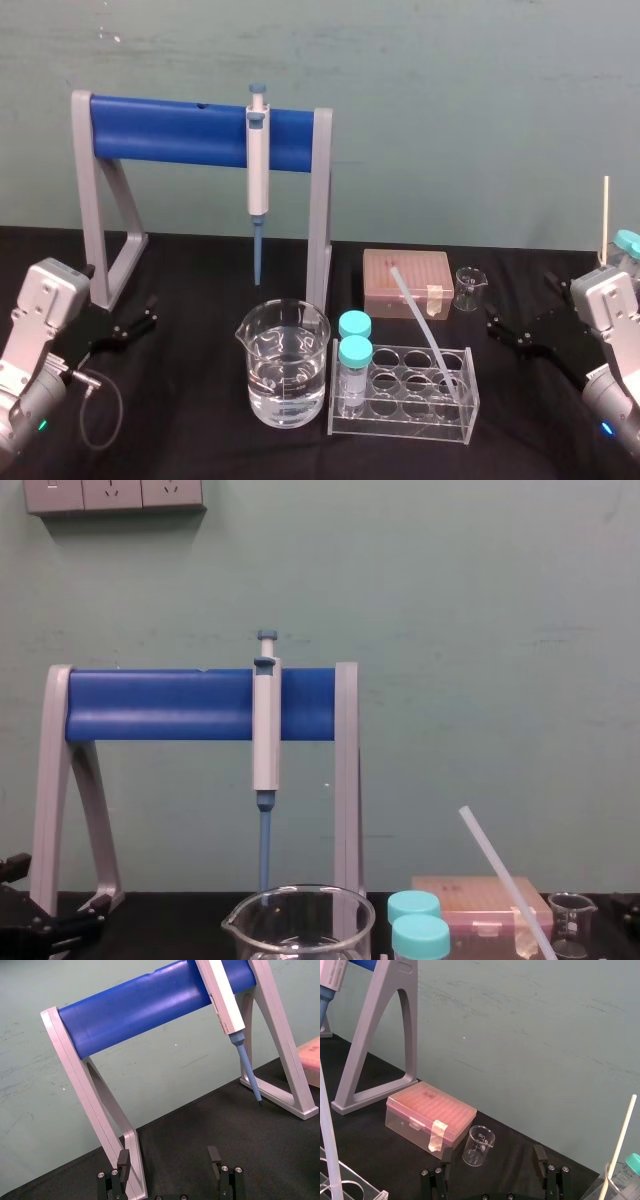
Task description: Pick up the stirring rod with one hand, then place it down.
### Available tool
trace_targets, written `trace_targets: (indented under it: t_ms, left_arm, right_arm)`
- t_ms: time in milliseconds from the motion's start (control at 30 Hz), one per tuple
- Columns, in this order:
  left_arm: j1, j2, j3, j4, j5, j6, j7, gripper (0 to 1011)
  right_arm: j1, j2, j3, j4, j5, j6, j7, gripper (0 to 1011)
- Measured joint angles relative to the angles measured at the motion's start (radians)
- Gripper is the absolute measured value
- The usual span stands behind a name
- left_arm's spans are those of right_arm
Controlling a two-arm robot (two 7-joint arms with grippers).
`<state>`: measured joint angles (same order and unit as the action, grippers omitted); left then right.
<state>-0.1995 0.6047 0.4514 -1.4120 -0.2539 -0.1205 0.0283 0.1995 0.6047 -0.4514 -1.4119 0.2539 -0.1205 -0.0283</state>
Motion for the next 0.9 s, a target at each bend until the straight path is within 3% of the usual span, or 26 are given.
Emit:
trace_targets:
  t_ms: [900]
  left_arm:
    - [0.000, 0.000, 0.000, 0.000, 0.000, 0.000, 0.000, 1000]
  right_arm:
    - [0.000, 0.000, 0.000, 0.000, 0.000, 0.000, 0.000, 1003]
